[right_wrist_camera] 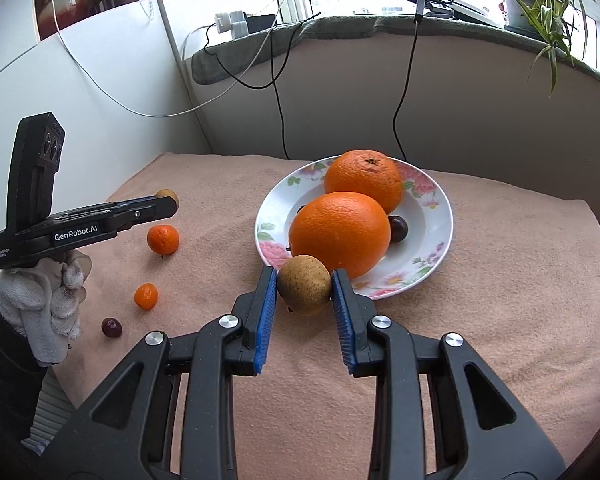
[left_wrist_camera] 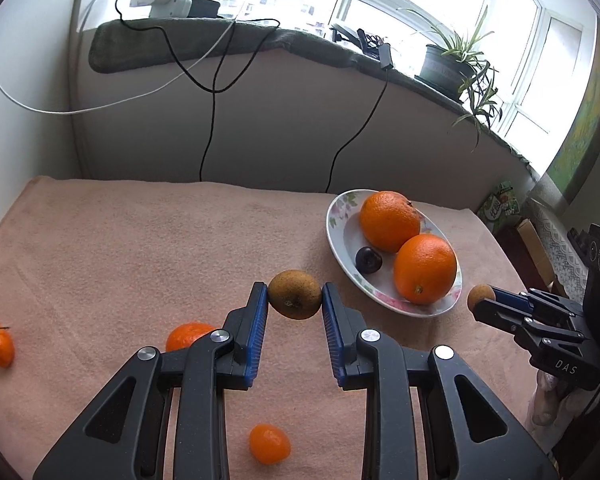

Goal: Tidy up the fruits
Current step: 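Lift the kiwi with the right tool and carry it to the plate, then set the kiwi beside the cherry and open the right tool, then move the right tool back over the towel to a small tangerine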

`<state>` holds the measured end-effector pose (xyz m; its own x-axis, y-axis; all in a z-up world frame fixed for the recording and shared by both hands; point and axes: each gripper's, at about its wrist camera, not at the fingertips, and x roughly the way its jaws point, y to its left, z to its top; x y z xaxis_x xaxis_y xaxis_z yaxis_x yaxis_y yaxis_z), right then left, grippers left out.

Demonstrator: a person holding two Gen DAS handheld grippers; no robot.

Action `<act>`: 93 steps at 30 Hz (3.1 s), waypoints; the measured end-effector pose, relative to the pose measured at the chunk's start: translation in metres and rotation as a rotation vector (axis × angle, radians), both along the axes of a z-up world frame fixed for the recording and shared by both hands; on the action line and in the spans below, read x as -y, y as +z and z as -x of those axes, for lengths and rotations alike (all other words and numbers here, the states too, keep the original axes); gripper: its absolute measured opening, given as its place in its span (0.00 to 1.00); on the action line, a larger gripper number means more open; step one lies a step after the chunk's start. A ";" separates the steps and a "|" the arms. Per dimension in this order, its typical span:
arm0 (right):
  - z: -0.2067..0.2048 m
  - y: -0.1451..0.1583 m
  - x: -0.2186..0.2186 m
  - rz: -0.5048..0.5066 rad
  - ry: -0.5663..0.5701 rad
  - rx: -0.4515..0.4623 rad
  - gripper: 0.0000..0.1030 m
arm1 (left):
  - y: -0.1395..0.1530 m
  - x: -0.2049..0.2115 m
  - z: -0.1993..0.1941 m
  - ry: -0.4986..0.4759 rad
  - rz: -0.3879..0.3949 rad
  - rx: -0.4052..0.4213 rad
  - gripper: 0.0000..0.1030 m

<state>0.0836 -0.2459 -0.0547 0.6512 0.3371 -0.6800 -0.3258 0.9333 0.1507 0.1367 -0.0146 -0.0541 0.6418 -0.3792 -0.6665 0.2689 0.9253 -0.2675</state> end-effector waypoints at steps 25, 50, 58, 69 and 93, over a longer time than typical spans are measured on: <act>-0.042 -0.018 0.040 0.025 -0.074 -0.026 0.28 | -0.012 0.064 -0.045 -0.102 -0.056 -0.041 0.25; -0.057 -0.025 0.043 0.037 -0.077 -0.035 0.29 | -0.017 0.072 -0.054 -0.106 -0.066 -0.051 0.26; -0.053 -0.018 0.048 0.034 -0.101 0.004 0.69 | -0.012 0.073 -0.052 -0.098 -0.071 -0.035 0.53; -0.042 -0.009 0.039 0.062 -0.085 0.048 0.90 | 0.000 0.074 -0.045 -0.060 -0.100 0.013 0.77; -0.019 0.001 0.022 0.076 -0.084 0.075 0.90 | 0.036 0.061 -0.001 -0.016 -0.116 0.124 0.77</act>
